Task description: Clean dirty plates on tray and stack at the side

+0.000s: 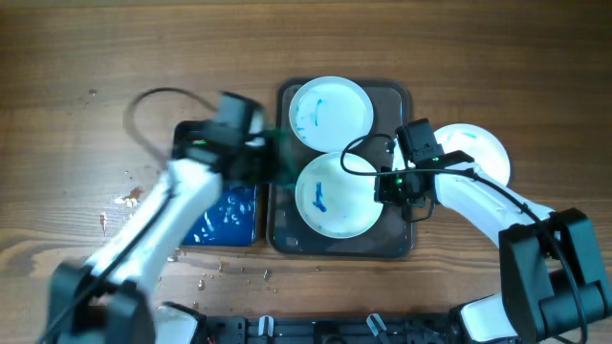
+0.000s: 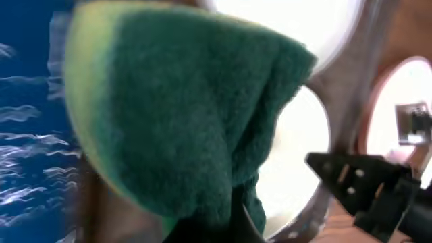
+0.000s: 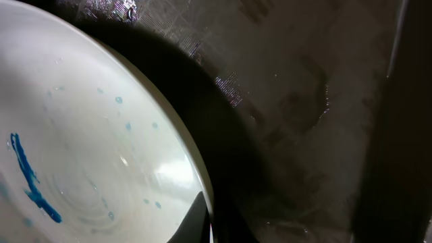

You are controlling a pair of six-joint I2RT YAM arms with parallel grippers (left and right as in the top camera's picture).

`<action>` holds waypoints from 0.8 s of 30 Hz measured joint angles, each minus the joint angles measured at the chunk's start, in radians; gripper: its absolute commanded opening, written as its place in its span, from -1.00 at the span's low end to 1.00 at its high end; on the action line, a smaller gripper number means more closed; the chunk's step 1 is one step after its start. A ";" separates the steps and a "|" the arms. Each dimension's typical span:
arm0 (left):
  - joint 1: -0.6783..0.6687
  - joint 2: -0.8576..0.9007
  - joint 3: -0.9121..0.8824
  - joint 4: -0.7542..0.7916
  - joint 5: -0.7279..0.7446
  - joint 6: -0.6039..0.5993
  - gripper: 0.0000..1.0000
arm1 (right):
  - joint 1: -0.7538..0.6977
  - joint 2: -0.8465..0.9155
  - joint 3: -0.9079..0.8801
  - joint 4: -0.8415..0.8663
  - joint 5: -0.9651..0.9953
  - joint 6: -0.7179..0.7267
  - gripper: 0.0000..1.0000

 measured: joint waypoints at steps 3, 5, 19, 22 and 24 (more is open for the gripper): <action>-0.225 0.197 0.002 0.200 0.044 -0.097 -0.92 | 0.000 0.001 0.000 -0.001 0.000 0.003 -0.91; -0.302 0.285 0.002 0.284 0.056 -0.171 -0.93 | 0.000 0.001 0.000 -0.001 0.000 0.003 -0.91; -0.122 0.359 0.057 0.036 0.051 -0.326 -0.92 | 0.011 0.003 0.000 0.008 -0.012 0.011 -0.91; -0.154 0.374 0.045 0.261 0.103 -0.315 -0.92 | 0.010 0.003 0.000 0.008 -0.010 0.026 -0.91; -0.218 0.406 0.046 0.397 0.182 -0.316 -0.92 | 0.010 0.003 0.001 0.007 -0.010 0.029 -0.92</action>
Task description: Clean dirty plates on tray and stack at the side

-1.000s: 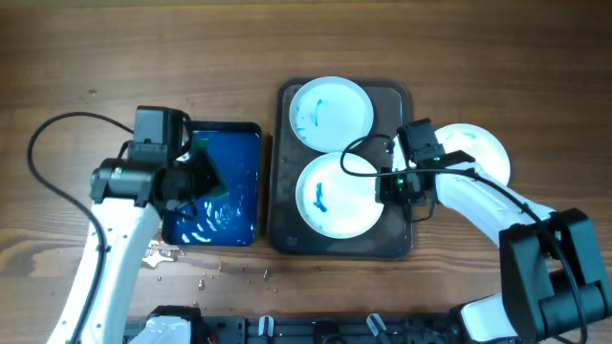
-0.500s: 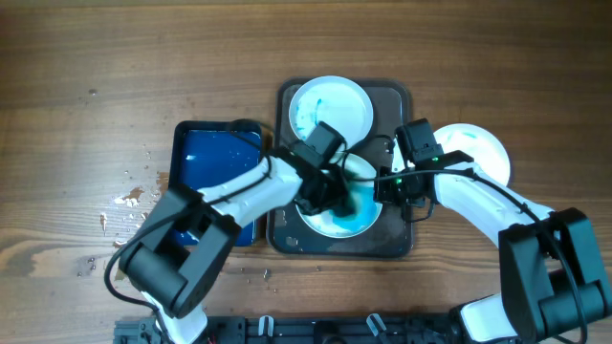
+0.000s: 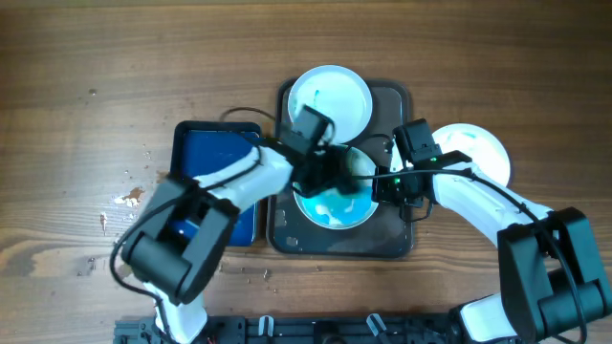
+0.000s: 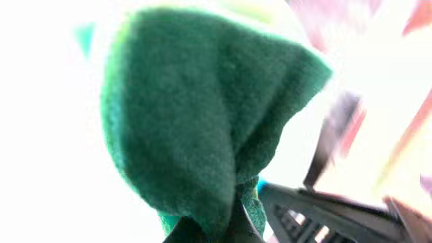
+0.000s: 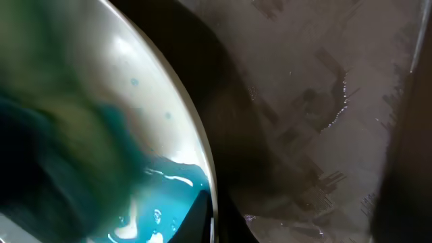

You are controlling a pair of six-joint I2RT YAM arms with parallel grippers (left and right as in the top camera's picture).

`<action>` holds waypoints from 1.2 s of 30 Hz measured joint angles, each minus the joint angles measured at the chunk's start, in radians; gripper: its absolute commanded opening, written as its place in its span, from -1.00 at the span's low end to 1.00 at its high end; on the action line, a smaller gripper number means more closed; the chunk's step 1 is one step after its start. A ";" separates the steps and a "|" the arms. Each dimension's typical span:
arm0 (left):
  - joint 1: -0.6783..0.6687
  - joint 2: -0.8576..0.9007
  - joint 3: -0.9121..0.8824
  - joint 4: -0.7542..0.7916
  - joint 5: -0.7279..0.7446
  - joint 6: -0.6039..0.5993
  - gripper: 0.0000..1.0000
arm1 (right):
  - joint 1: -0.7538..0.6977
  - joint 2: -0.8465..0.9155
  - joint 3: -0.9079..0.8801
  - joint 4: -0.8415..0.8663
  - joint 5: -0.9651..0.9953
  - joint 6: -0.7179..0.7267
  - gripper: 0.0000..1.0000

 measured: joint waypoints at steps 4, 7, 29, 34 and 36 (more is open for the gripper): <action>-0.033 0.032 0.000 0.020 0.101 -0.006 -0.92 | 0.000 0.000 0.000 0.000 0.001 0.000 -0.91; -0.015 0.032 0.004 -0.077 0.122 -0.006 -0.92 | 0.000 0.000 0.000 0.001 0.001 0.000 -0.91; 0.286 -0.471 0.144 -0.876 -0.447 0.184 -0.92 | 0.003 0.004 0.001 0.004 -0.010 0.000 -0.91; 0.480 -0.437 -0.130 -0.600 -0.605 0.204 -0.92 | 0.003 0.005 0.002 0.004 -0.010 0.000 -0.91; 0.536 -0.389 -0.249 -0.492 -0.610 0.227 -0.79 | 0.003 0.005 0.003 0.004 -0.011 0.000 -0.92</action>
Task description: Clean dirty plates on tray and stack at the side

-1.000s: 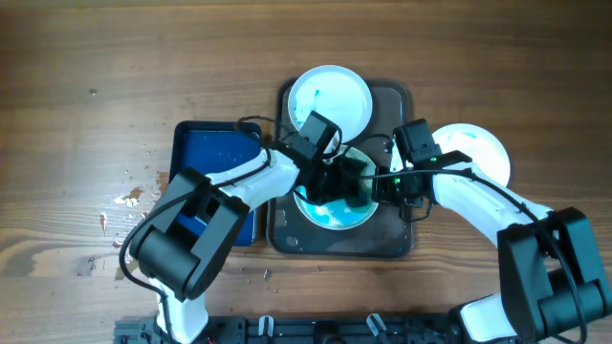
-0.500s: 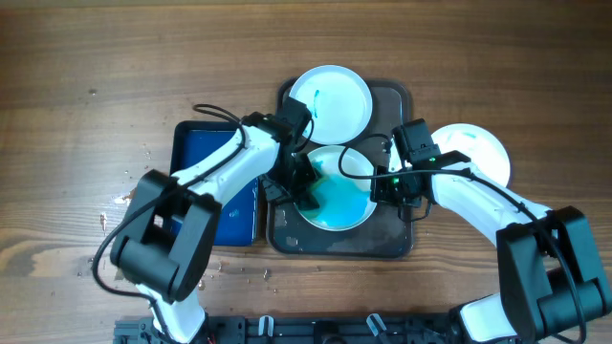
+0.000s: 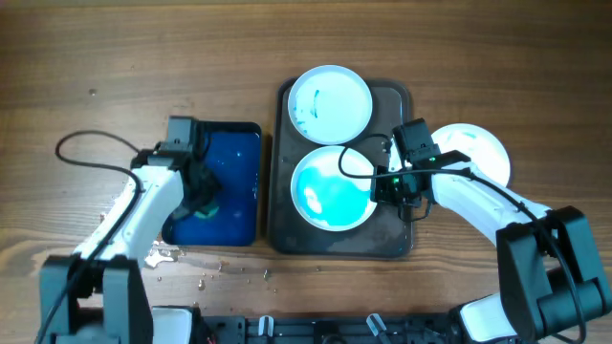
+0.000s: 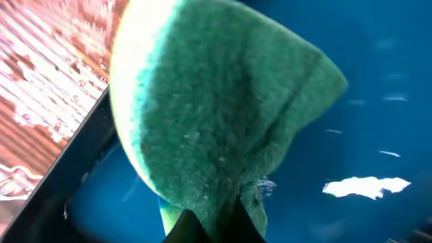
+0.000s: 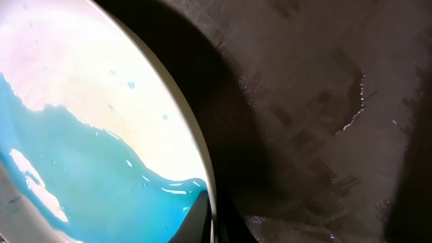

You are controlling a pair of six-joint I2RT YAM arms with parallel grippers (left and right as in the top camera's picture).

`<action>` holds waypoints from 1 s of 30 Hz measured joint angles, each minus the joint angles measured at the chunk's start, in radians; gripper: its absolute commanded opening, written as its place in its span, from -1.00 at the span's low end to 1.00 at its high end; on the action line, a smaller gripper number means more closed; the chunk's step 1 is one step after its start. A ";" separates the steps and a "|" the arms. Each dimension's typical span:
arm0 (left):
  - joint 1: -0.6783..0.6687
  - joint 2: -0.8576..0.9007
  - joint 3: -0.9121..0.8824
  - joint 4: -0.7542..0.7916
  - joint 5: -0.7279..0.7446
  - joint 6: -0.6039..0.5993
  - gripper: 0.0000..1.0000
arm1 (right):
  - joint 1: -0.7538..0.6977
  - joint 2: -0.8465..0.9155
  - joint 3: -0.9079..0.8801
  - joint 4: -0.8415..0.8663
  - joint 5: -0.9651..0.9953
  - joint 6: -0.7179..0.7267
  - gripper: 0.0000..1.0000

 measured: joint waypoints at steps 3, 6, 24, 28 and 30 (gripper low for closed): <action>0.027 0.006 -0.016 0.013 0.020 0.022 0.22 | 0.000 0.000 0.004 -0.009 0.001 -0.007 -0.91; 0.053 -0.039 0.013 -0.078 0.083 0.046 1.00 | 0.000 -0.010 0.046 -0.146 0.040 -0.042 -0.91; 0.187 -0.824 0.304 -0.427 0.141 0.068 1.00 | 0.673 0.135 0.449 0.397 0.802 -0.266 -0.91; 0.187 -0.824 0.304 -0.429 0.141 0.068 1.00 | 0.776 0.126 0.449 0.526 1.005 -0.500 -0.91; 0.187 -0.824 0.304 -0.429 0.141 0.068 1.00 | 0.805 0.107 0.449 0.552 1.077 -0.637 -0.91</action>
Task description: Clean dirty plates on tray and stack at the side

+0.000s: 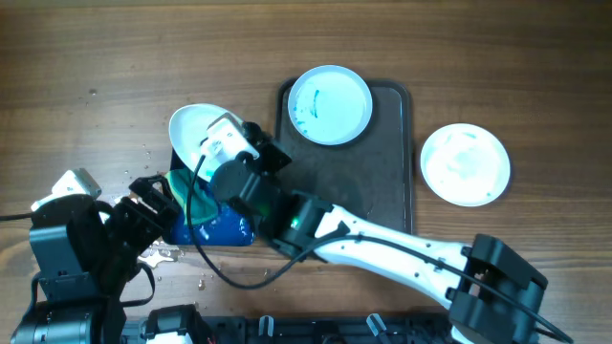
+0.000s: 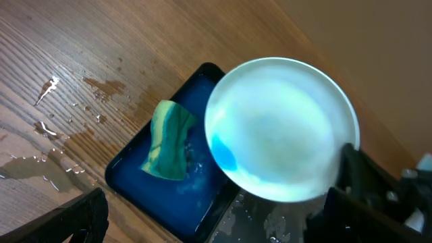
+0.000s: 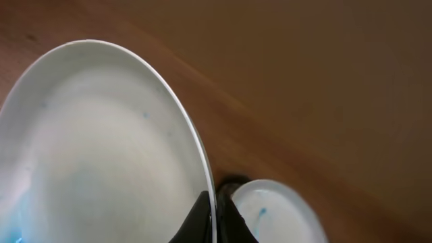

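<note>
My right gripper (image 1: pixel 214 143) reaches across to the left, shut on the rim of a white plate (image 1: pixel 194 129). The plate (image 2: pixel 280 128) is tilted over the blue water basin (image 1: pixel 229 229), with a trace of blue liquid at its lower edge. In the right wrist view the fingers (image 3: pixel 202 219) pinch the plate's rim (image 3: pixel 196 145). The green and yellow sponge (image 2: pixel 169 138) lies loose in the basin. My left gripper (image 2: pixel 209 223) is open, drawn back above the basin's near end. A blue-streaked plate (image 1: pixel 330 105) sits at the far end of the dark tray (image 1: pixel 382 191).
A clean white plate (image 1: pixel 466 164) lies on the wood to the right of the tray. Water drops and crumbs (image 1: pixel 182 258) speckle the table in front of the basin. My right arm (image 1: pixel 382 244) crosses over the tray's near left corner.
My left gripper has let go of the sponge, which now lies in the basin, and has drawn back. My right gripper has taken the plate off the tray to above the basin, tilted.
My left gripper held the sponge beside the tray while my right gripped the near plate's rim. Then the sponge was on that plate, with blue liquid spread. Then the sponge was back in the basin. Now the plate is tilted over the basin and the sponge is released.
</note>
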You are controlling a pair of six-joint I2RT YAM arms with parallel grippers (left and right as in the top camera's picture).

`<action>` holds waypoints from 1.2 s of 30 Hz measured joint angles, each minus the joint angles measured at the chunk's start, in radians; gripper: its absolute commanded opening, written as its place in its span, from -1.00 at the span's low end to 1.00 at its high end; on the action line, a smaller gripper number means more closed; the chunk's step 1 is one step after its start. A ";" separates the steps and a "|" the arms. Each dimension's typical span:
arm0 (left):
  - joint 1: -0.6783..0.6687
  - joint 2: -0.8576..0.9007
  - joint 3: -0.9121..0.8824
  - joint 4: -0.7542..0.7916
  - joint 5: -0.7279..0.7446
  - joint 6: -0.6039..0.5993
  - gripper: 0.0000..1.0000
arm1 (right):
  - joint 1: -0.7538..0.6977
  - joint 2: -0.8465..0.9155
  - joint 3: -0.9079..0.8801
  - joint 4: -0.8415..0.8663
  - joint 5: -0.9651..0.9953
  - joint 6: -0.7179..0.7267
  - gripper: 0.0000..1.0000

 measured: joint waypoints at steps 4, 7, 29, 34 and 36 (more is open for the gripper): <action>0.000 0.000 0.000 0.000 0.000 0.000 1.00 | 0.032 -0.026 0.000 0.079 0.133 -0.246 -0.92; 0.000 0.000 0.000 0.000 0.000 0.000 1.00 | 0.064 -0.026 0.000 0.106 0.194 -0.379 -0.91; 0.000 0.000 0.000 0.000 0.000 0.000 1.00 | 0.080 -0.026 0.000 0.182 0.242 -0.494 -0.91; 0.000 0.000 0.000 0.000 0.000 0.000 1.00 | 0.080 -0.026 0.000 0.182 0.242 -0.494 -0.91; 0.000 0.000 0.000 0.000 0.000 0.000 1.00 | 0.080 -0.026 0.000 0.182 0.242 -0.494 -0.91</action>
